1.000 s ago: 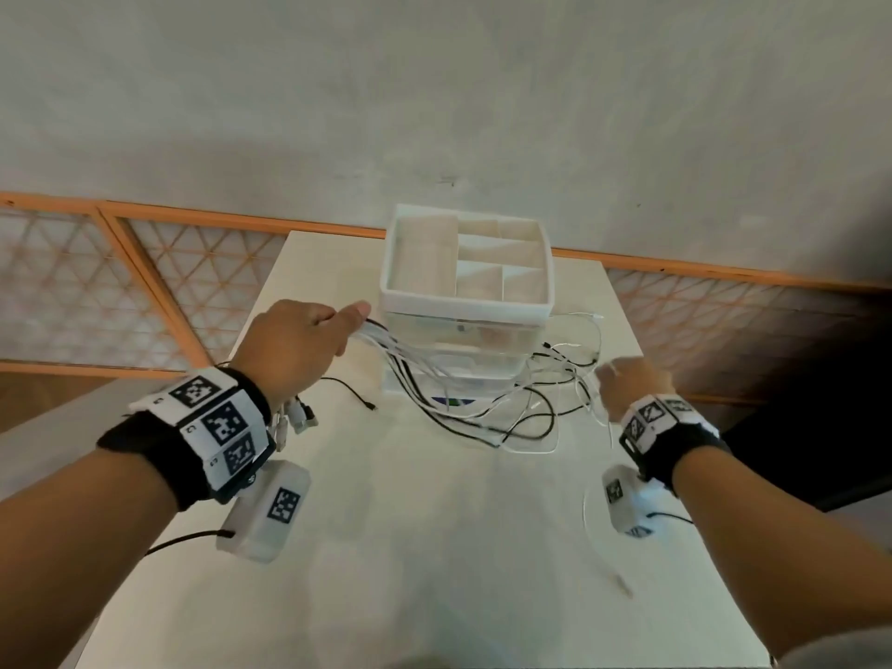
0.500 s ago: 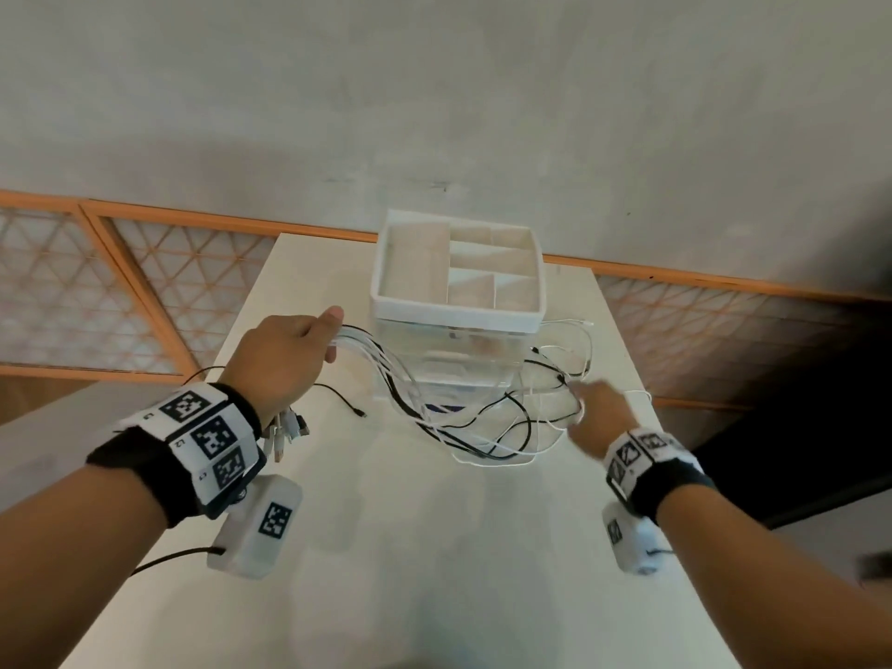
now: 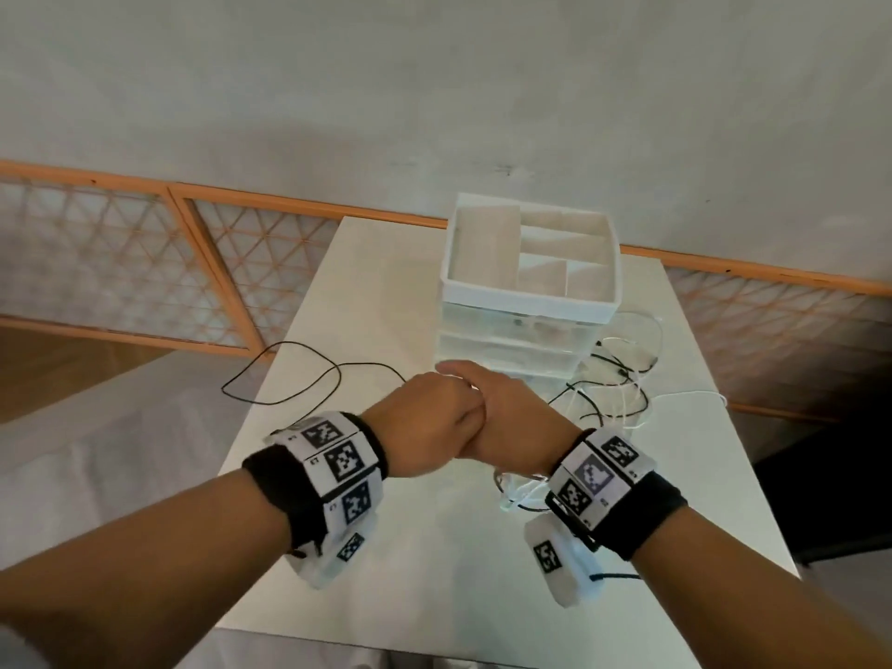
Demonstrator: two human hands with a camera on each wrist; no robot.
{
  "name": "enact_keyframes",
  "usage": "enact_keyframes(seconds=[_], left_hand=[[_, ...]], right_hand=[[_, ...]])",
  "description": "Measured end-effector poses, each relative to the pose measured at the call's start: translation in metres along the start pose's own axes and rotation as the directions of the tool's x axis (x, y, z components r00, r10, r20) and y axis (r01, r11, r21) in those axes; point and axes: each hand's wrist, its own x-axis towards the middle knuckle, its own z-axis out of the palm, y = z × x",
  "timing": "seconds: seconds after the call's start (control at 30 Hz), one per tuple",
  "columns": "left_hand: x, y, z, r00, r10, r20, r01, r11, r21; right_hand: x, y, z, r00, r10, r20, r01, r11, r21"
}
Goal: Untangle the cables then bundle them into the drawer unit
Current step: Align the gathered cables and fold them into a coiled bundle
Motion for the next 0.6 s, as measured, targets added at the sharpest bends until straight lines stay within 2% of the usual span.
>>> enact_keyframes(seconds=[0.07, 0.1, 0.17, 0.23, 0.3, 0.37, 0.4, 0.5, 0.6], left_hand=[[-0.016, -0.021, 0.011, 0.998, 0.016, -0.067, -0.018, 0.999, -0.033], [-0.025, -0.034, 0.017, 0.995, -0.021, -0.099, 0.017, 0.999, -0.042], [-0.044, -0.064, 0.027, 0.967, -0.176, -0.186, 0.162, 0.983, -0.088], [-0.064, -0.100, 0.032, 0.884, -0.409, -0.229, 0.391, 0.913, -0.121], [-0.082, -0.140, 0.035, 0.752, -0.643, -0.145, 0.641, 0.764, -0.068], [-0.093, -0.172, 0.037, 0.630, -0.771, -0.094, 0.774, 0.633, 0.007], [-0.094, -0.184, 0.039, 0.599, -0.795, -0.096, 0.800, 0.599, 0.027], [-0.084, -0.200, 0.043, 0.567, -0.818, -0.095, 0.823, 0.566, 0.038], [-0.075, -0.209, 0.055, 0.562, -0.825, -0.065, 0.826, 0.555, 0.094]], right_hand=[[0.008, 0.008, 0.012, 0.997, 0.072, 0.033, -0.069, 0.993, -0.092], [0.012, 0.015, 0.018, 0.994, 0.107, 0.033, -0.101, 0.986, -0.133], [0.018, 0.029, 0.027, 0.983, 0.184, 0.002, -0.181, 0.966, -0.187], [0.020, 0.039, 0.031, 0.961, 0.271, -0.055, -0.275, 0.957, -0.089], [0.020, 0.043, 0.034, 0.940, 0.329, -0.092, -0.319, 0.942, 0.108], [0.024, 0.042, 0.037, 0.926, 0.367, -0.085, -0.339, 0.911, 0.235], [0.026, 0.041, 0.039, 0.922, 0.378, -0.081, -0.346, 0.900, 0.266], [0.032, 0.037, 0.047, 0.913, 0.397, -0.087, -0.358, 0.887, 0.291], [0.033, 0.034, 0.053, 0.917, 0.390, -0.079, -0.347, 0.881, 0.320]])
